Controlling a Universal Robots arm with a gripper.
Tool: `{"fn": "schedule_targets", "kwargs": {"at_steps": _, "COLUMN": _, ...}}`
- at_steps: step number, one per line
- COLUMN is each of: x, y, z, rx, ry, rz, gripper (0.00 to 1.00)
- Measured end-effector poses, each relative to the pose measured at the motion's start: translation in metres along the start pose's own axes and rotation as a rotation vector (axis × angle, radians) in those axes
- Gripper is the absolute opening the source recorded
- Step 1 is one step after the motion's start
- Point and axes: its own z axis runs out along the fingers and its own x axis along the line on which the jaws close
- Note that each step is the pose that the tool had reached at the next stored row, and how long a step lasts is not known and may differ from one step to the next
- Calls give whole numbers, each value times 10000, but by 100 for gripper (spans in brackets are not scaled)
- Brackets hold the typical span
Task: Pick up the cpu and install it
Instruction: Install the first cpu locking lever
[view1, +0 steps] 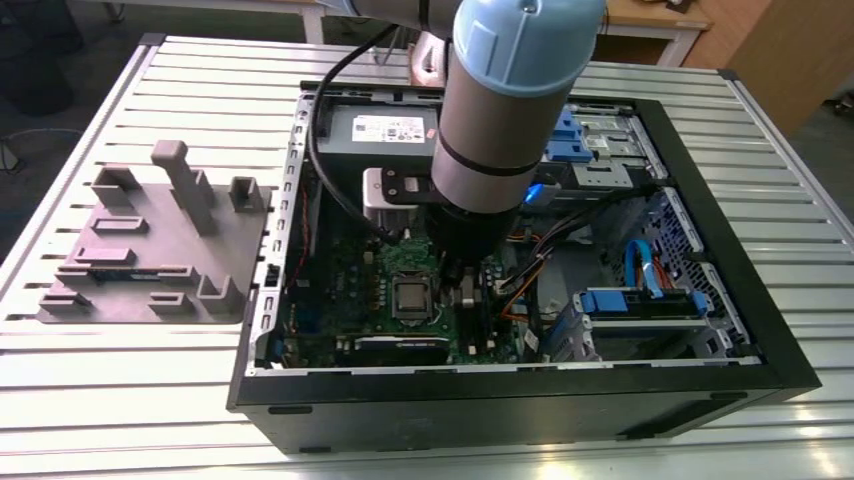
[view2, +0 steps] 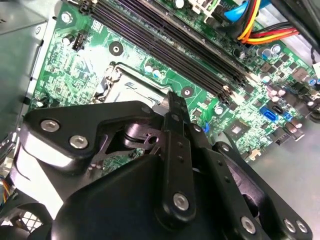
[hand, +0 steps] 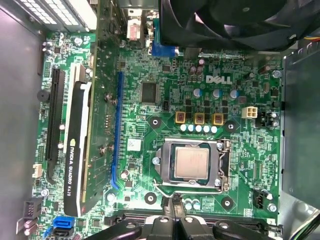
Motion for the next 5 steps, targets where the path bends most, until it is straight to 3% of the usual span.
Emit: {"fn": "schedule_targets", "kwargs": {"at_steps": 5, "x": 0, "y": 0, "z": -2, "rx": 0, "ry": 1, "rz": 0, "gripper": 10}}
